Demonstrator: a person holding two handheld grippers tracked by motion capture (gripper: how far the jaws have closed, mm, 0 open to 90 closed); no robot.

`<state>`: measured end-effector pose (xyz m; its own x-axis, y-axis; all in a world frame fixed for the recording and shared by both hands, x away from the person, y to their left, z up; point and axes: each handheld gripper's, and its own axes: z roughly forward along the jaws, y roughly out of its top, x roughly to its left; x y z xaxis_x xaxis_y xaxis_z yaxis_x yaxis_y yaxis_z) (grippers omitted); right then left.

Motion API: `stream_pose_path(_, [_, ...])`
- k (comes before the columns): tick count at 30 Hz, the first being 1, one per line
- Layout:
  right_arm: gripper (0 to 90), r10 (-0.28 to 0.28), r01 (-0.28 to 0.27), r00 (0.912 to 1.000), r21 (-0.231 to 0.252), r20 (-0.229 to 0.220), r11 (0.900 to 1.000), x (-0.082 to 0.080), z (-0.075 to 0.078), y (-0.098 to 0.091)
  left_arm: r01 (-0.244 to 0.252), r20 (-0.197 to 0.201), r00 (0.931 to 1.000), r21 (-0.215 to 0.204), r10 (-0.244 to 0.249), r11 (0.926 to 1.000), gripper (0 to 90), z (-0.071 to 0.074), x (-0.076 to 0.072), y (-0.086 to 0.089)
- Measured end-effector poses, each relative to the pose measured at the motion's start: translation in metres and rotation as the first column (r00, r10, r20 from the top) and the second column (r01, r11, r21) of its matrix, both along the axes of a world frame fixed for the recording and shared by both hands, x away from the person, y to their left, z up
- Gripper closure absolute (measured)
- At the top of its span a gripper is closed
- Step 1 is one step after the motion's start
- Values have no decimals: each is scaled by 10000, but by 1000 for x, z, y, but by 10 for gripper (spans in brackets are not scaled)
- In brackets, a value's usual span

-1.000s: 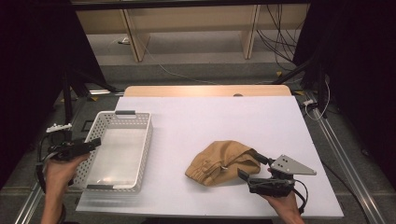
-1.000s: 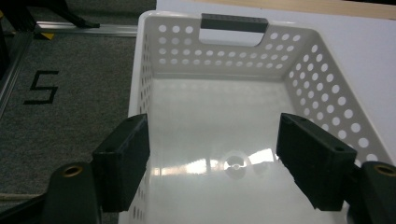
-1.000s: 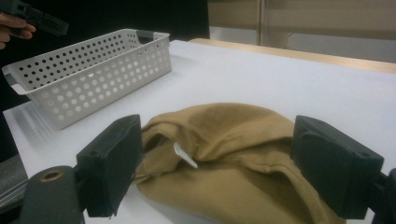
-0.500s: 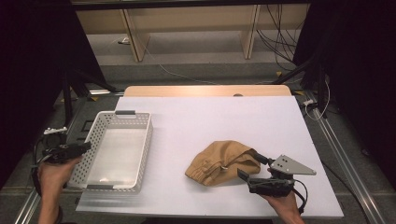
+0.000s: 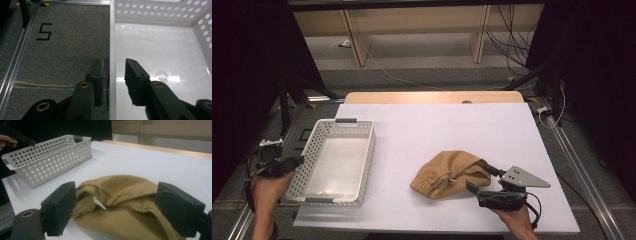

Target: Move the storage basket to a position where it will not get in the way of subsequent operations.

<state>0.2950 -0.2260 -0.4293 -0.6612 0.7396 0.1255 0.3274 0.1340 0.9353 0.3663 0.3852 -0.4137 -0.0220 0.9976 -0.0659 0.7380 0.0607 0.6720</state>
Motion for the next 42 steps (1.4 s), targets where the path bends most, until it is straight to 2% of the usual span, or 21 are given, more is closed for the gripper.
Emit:
stream_pose_path(7, [181, 27, -27, 10000, -4, -7, 10000, 0, 0, 0, 64, -71, 10000, 136, -63, 9999, 831, -3, 0, -1])
stream_pose_path(11, [181, 32, -32, 10000, -39, -34, 10000, 0, 0, 0, 67, -153, 9999, 256, -63, 9996, 835, -3, 1, -4])
stream_pose_path(14, [181, 43, -44, 10000, -41, -19, 10000, 0, 0, 0, 122, -155, 9998, 113, -120, 9999, 835, -3, 3, -8])
stream_pose_path(17, [181, 40, -40, 10000, -29, -27, 10000, 0, 0, 0, 137, -201, 9997, 140, -134, 9998, 835, -2, 5, -13])
stream_pose_path(21, [181, 44, -44, 10000, -28, -22, 10000, 0, 0, 0, 99, -144, 9998, -149, -101, 9998, 834, -3, 8, -18])
stream_pose_path(26, [181, 50, -50, 10000, -69, -6, 10000, 0, 0, 1, 174, -181, 9997, -166, -177, 9997, 835, -3, 12, -26])
stream_pose_path(42, [182, 66, -66, 10000, -108, 0, 9999, 1, 0, 1, -7, -112, 9999, -531, 1, 9986, 837, -4, 21, -34])
